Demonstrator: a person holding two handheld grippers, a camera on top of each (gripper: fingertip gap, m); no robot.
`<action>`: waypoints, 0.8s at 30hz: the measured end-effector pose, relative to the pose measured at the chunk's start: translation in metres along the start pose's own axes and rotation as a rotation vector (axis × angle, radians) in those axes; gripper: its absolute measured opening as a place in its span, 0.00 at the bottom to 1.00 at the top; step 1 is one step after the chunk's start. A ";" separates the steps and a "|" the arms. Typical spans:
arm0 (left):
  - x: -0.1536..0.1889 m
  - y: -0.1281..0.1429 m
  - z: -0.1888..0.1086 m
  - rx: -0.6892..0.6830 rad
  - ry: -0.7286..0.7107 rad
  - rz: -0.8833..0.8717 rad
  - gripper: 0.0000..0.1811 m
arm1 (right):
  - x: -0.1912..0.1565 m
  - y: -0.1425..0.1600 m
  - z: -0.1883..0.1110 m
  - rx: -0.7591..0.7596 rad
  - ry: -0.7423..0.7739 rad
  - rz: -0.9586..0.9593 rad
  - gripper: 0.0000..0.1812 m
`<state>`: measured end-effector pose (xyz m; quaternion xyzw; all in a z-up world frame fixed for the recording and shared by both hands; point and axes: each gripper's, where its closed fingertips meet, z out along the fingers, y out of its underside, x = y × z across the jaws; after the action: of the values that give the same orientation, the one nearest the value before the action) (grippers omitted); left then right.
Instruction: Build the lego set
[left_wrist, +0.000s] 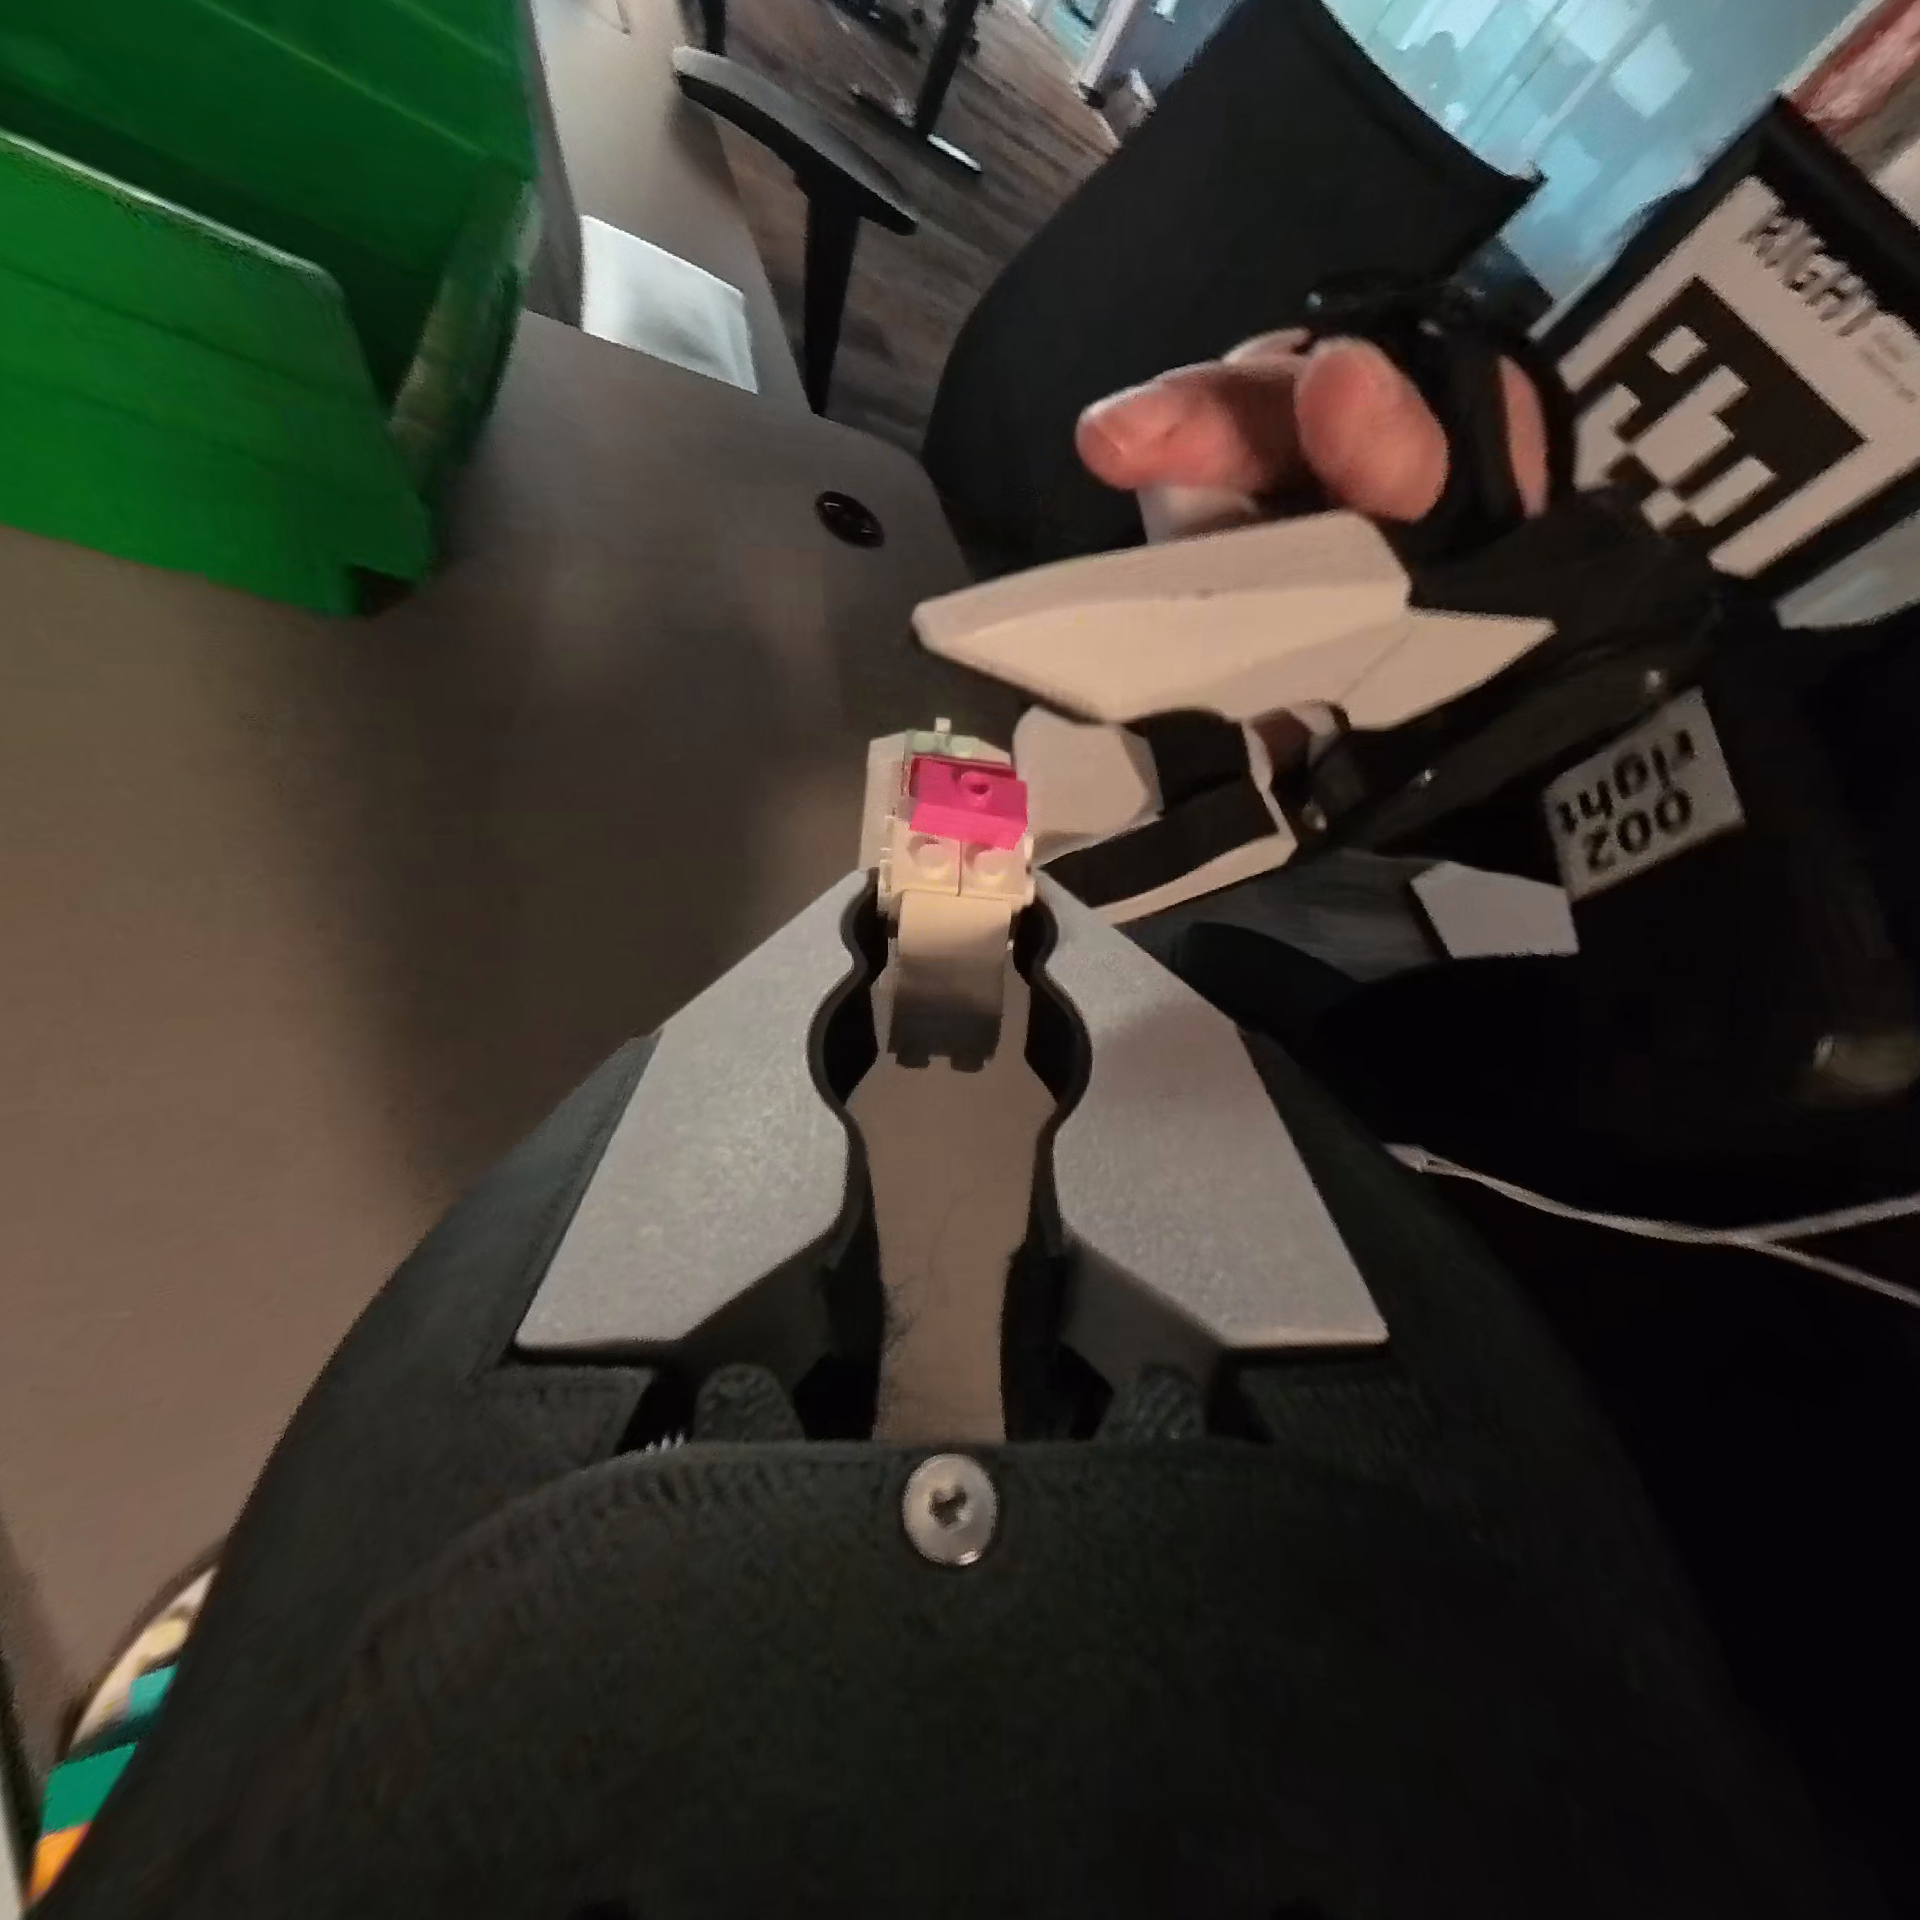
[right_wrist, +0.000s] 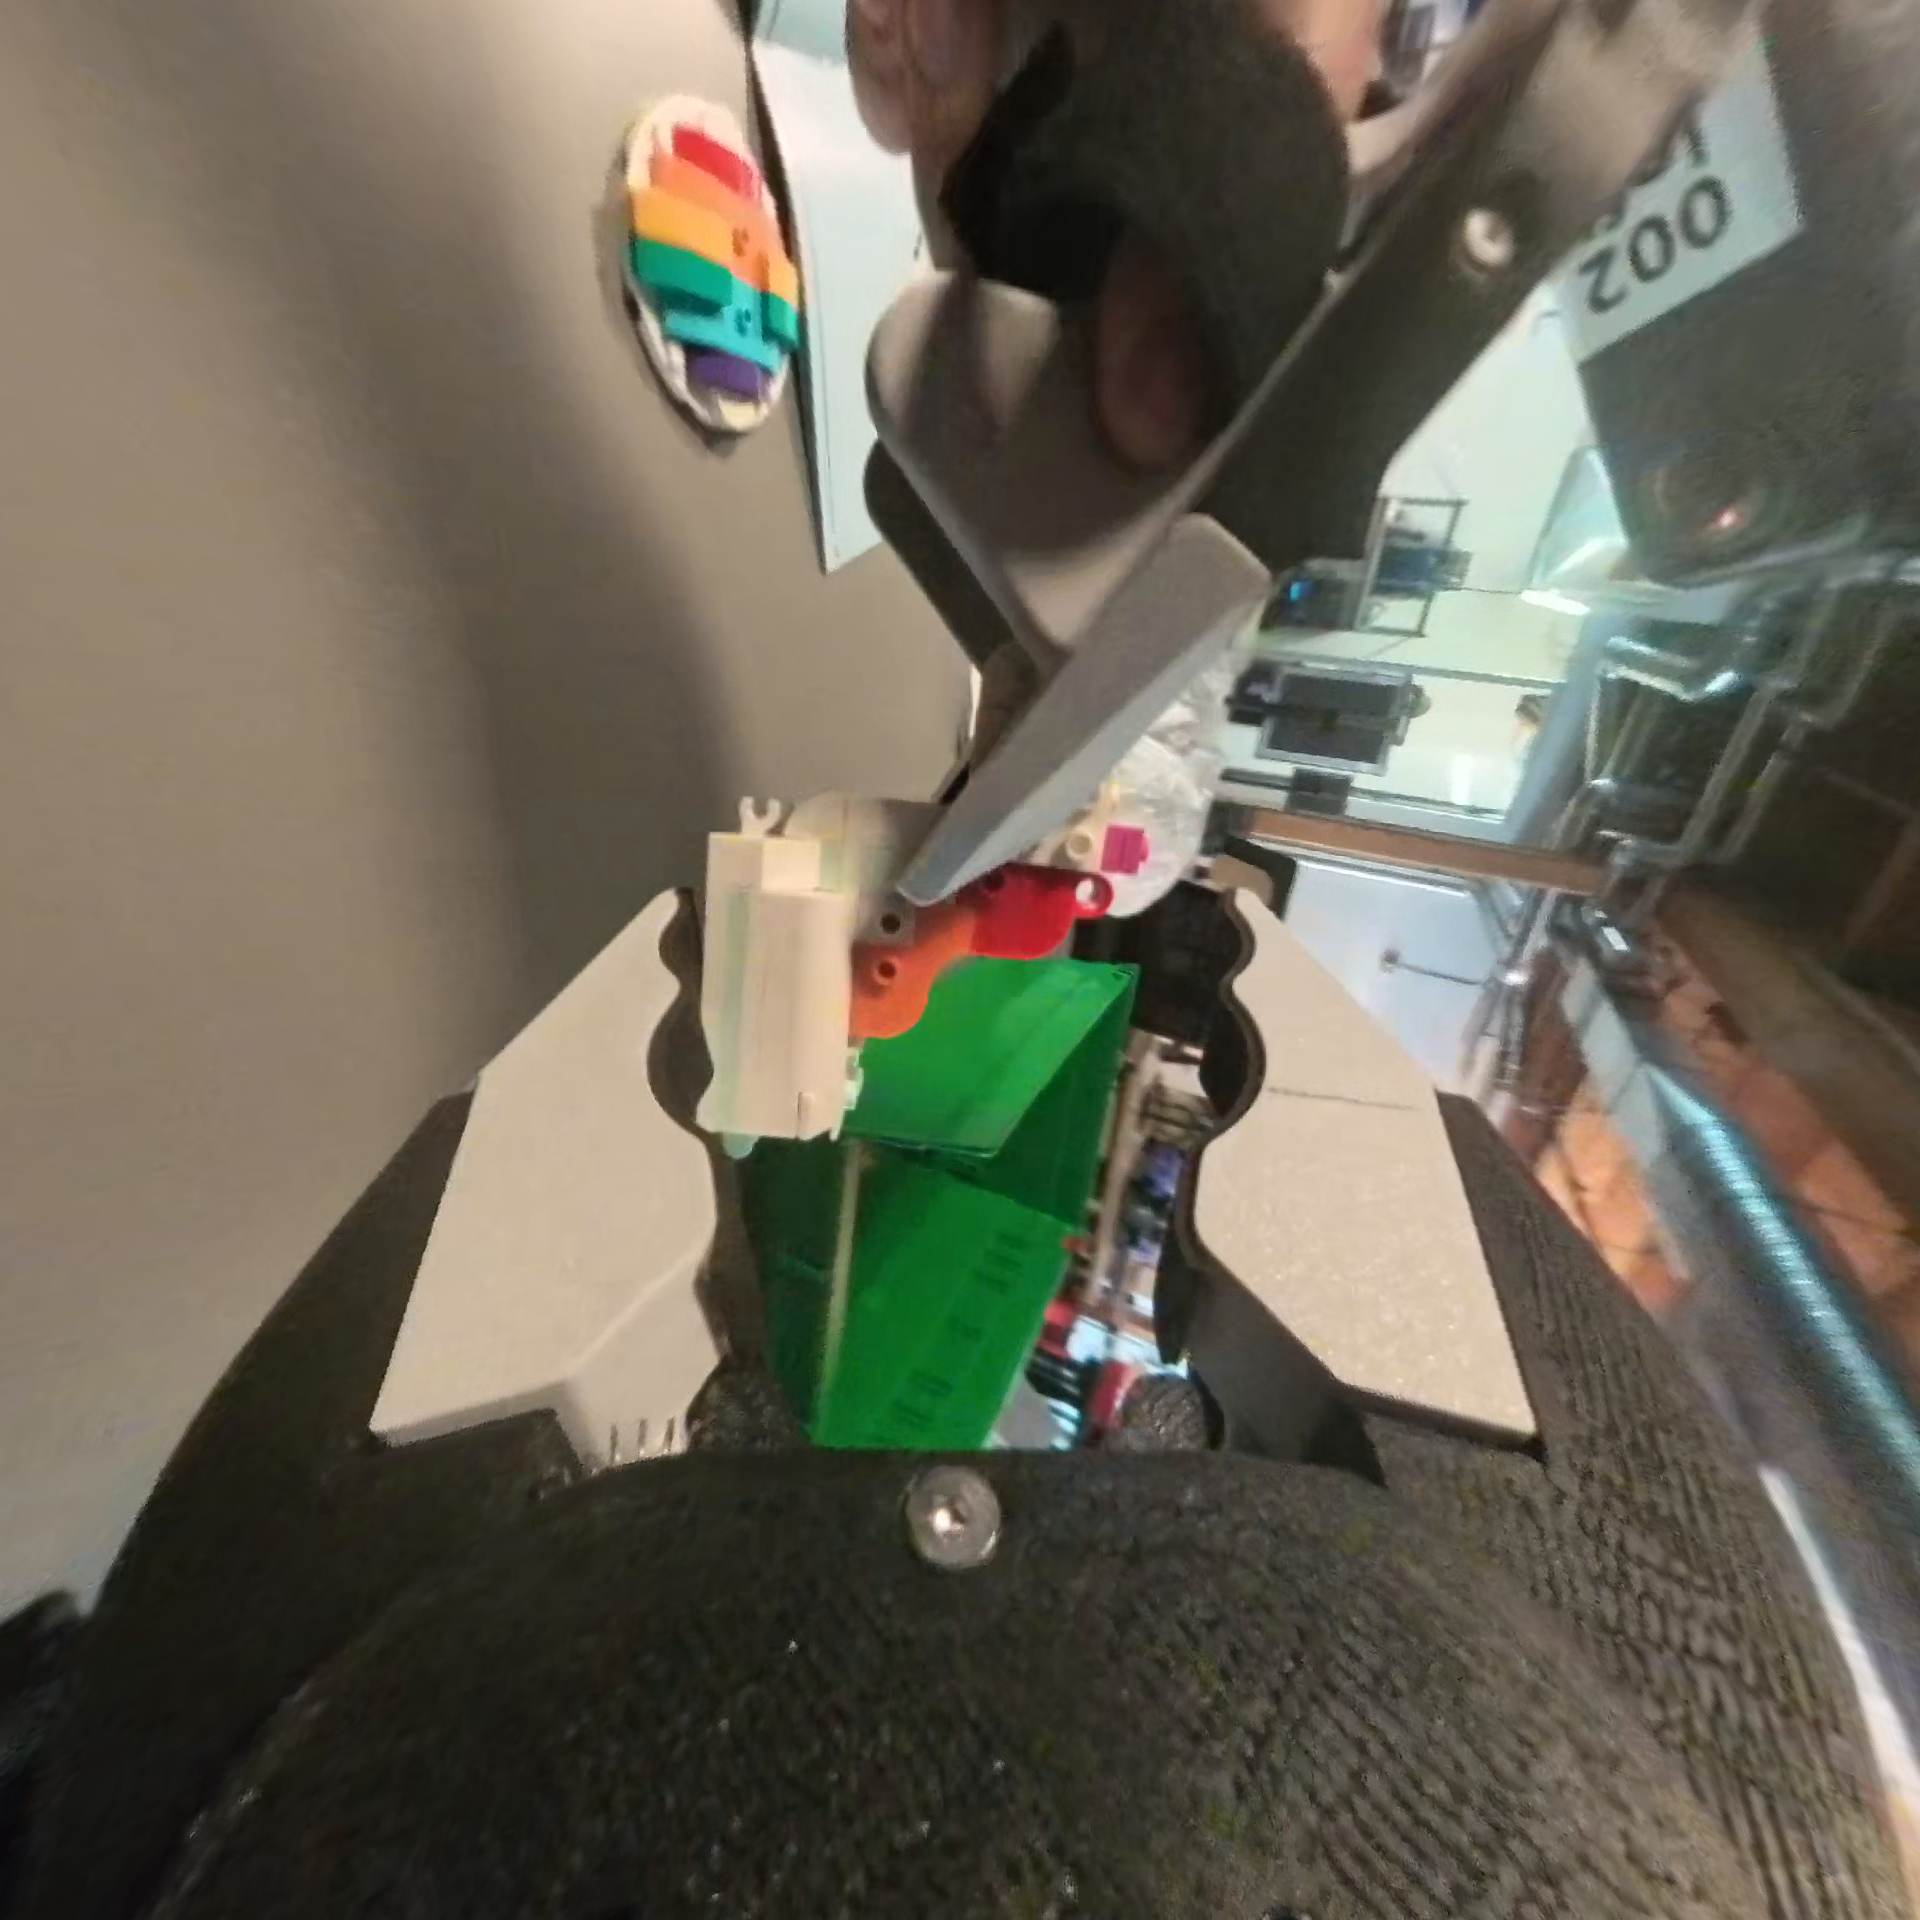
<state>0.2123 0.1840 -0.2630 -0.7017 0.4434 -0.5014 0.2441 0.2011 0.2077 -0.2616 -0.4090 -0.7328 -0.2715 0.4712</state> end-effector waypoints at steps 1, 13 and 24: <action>0.003 0.001 -0.002 -0.010 0.042 0.013 0.13 | 0.001 -0.003 -0.004 0.034 -0.018 0.041 0.54; 0.096 0.006 -0.079 0.097 0.994 0.066 0.13 | 0.048 -0.064 -0.091 0.763 -0.285 0.615 0.48; 0.134 0.026 -0.128 0.032 1.397 0.137 0.13 | 0.055 -0.118 -0.089 0.787 -0.147 0.317 0.42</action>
<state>0.0988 0.0677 -0.1701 -0.1822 0.5324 -0.8248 -0.0564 0.1294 0.0958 -0.1766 -0.3241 -0.7401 0.1342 0.5737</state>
